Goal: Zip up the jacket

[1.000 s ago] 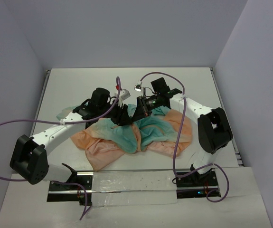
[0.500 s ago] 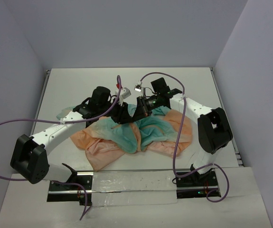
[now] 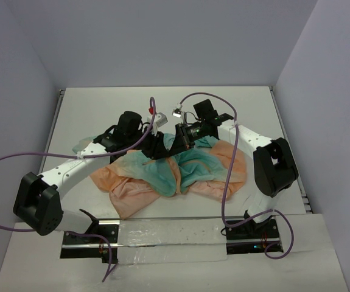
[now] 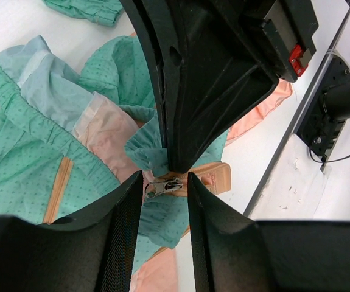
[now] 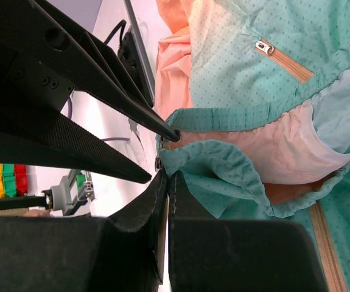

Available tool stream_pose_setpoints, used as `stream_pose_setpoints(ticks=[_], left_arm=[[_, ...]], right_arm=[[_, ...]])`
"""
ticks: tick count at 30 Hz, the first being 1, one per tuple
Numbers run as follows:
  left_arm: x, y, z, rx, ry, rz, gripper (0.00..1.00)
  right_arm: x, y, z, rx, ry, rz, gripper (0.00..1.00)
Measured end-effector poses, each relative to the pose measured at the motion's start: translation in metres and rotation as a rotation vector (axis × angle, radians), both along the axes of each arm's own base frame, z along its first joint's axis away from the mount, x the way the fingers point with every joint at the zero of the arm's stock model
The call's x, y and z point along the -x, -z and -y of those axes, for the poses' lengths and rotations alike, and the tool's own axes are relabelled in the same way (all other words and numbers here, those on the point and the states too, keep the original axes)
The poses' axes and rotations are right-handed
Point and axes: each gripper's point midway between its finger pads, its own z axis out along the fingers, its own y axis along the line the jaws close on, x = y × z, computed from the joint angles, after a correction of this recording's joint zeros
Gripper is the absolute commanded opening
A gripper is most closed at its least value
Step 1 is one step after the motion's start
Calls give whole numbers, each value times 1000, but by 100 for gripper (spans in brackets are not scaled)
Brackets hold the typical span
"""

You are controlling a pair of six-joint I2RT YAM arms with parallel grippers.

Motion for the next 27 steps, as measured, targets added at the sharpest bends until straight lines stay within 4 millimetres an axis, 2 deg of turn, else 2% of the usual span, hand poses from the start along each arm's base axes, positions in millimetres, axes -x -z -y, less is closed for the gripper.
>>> stream_pose_setpoints(ticks=[17, 23, 27], left_arm=[[-3, -2, -5, -16, -26, 20, 37], [-1, -3, -6, -19, -24, 20, 41], [0, -3, -7, -20, -24, 18, 40]], right_arm=[[0, 0, 0, 0, 0, 0, 0], [0, 0, 0, 0, 0, 0, 0], [0, 0, 0, 0, 0, 1, 0]])
